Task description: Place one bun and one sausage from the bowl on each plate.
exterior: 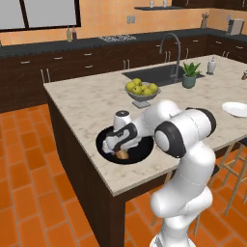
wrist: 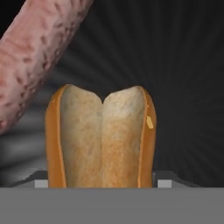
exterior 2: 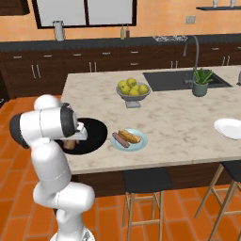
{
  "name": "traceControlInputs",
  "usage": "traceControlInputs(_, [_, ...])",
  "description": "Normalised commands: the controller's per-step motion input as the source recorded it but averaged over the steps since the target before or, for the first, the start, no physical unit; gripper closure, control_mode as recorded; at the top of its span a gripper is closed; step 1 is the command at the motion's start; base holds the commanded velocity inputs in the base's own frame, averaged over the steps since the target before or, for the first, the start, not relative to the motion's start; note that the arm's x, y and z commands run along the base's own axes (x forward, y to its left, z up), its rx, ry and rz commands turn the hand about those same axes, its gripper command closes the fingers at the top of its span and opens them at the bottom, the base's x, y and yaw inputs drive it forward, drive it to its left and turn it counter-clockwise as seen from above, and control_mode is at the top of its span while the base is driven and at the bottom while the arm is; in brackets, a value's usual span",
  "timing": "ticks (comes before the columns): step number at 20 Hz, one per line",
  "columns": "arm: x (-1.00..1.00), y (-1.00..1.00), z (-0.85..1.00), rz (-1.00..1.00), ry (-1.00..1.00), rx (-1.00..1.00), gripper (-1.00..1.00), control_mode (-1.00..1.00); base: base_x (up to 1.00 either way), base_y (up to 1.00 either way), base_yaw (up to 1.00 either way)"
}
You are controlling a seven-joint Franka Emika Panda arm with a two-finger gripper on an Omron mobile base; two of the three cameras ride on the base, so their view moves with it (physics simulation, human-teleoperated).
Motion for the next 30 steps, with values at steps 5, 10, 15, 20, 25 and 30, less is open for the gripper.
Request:
traceControlInputs(5, [-0.28,-0.14,0.75,-0.06,-0.01,0.00,1.00,-1.00,0.00,0.00,0.00])
traceControlInputs(10, [-0.75,-0.55,0.97,-0.08,-0.06,0.00,1.00,-1.00,0.00,0.00,0.00])
traceControlInputs(15, [-0.60,-0.59,0.34,0.00,-0.01,0.00,1.00,1.00,-0.40,-0.40,-0.01])
traceControlInputs(20, [0.00,0.00,0.00,0.00,0.00,0.00,1.00,1.00,-0.02,-1.00,-0.26])
traceControlInputs(25, [0.00,0.00,0.00,0.00,0.00,0.00,1.00,1.00,0.45,-1.00,-0.39])
traceControlInputs(30, [0.00,0.00,0.00,0.00,0.00,0.00,1.00,1.00,0.30,-1.00,-0.35])
